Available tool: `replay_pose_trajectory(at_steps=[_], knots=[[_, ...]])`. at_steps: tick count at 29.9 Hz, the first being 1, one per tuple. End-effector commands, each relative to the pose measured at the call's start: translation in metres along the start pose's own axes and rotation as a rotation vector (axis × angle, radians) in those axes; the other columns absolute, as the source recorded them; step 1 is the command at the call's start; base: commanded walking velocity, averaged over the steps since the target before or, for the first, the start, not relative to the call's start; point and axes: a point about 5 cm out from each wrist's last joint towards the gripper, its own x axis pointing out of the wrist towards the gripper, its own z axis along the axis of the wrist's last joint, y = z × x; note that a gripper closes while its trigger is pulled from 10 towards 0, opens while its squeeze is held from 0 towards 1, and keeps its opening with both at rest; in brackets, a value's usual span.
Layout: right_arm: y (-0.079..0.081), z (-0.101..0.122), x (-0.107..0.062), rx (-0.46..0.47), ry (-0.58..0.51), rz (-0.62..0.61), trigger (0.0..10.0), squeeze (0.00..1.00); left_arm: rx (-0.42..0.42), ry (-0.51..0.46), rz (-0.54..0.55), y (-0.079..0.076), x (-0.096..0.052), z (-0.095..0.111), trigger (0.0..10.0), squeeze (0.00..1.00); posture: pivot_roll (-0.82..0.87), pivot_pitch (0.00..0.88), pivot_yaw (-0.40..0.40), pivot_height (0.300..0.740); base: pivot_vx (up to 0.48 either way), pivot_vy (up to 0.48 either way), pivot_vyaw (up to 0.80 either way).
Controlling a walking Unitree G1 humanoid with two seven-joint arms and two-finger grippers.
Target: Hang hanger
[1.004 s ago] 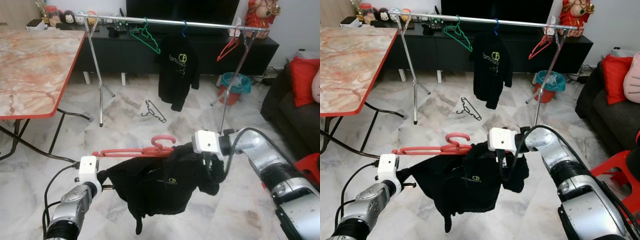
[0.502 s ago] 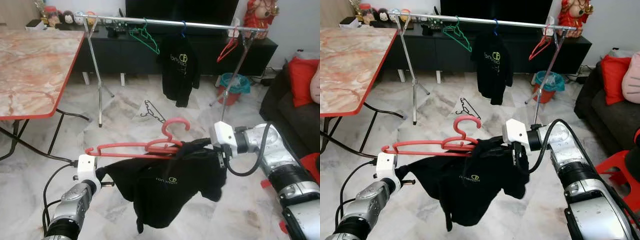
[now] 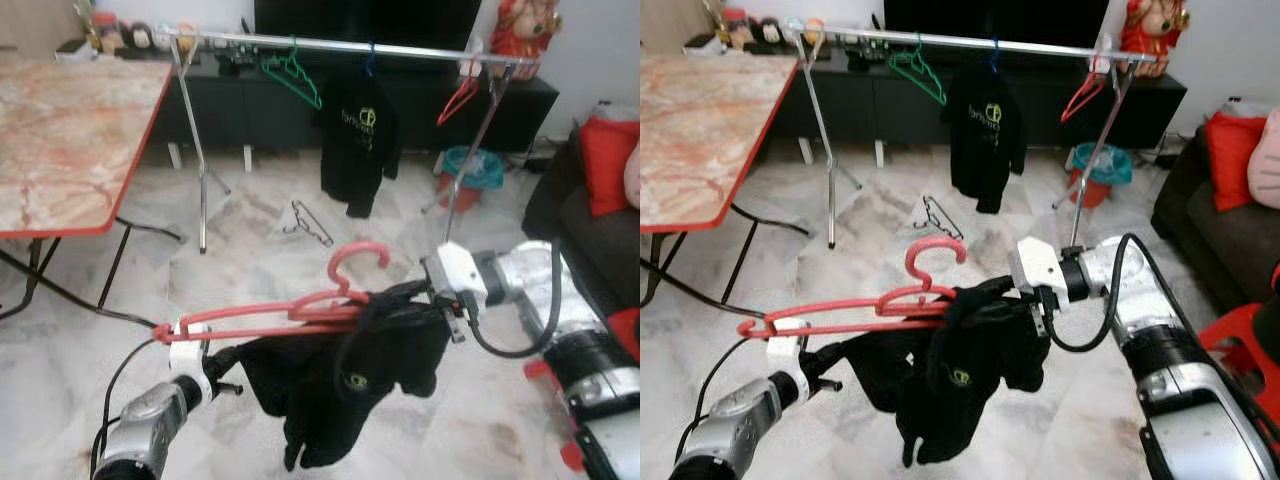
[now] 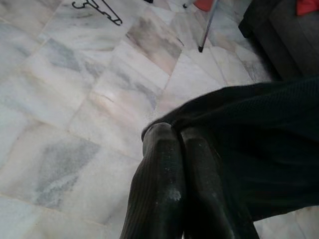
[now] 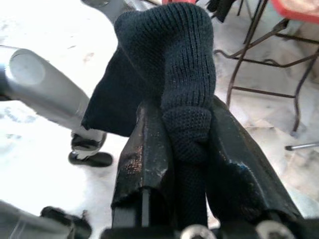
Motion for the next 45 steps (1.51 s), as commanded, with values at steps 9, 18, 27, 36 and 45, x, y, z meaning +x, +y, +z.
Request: replay_pose_trajectory(at_steps=[9,18,27,36,45], knots=[[0.001,0.003,-0.002,-0.018,-0.004,0.002,10.0,0.0,0.041,-0.01,-0.004,-0.003,0.002,0.005,4.2,0.0,-0.02,0.0,-0.105,0.736,0.0,0.0,0.0],[0.003,0.002,-0.001,-0.012,-0.005,0.014,10.0,0.0,0.042,-0.01,-0.021,-0.004,0.001,0.006,10.0,1.0,-0.02,0.0,-0.103,0.736,0.0,0.0,0.0],[0.005,0.003,0.0,-0.005,-0.004,0.035,10.0,0.0,0.044,-0.016,-0.15,-0.01,-0.008,0.006,10.0,1.0,-0.01,0.0,-0.105,0.736,0.0,0.0,0.0],[0.003,0.007,0.009,-0.01,-0.039,0.057,10.0,0.0,-0.049,-0.066,-0.411,-0.043,-0.013,0.013,10.0,1.0,-0.02,0.0,-0.105,0.736,0.0,0.0,0.0],[0.001,0.016,0.034,-0.033,-0.114,0.107,10.0,0.0,-0.047,-0.113,-0.488,-0.057,-0.01,0.032,10.0,1.0,-0.01,0.0,-0.106,0.736,0.0,0.0,0.0]])
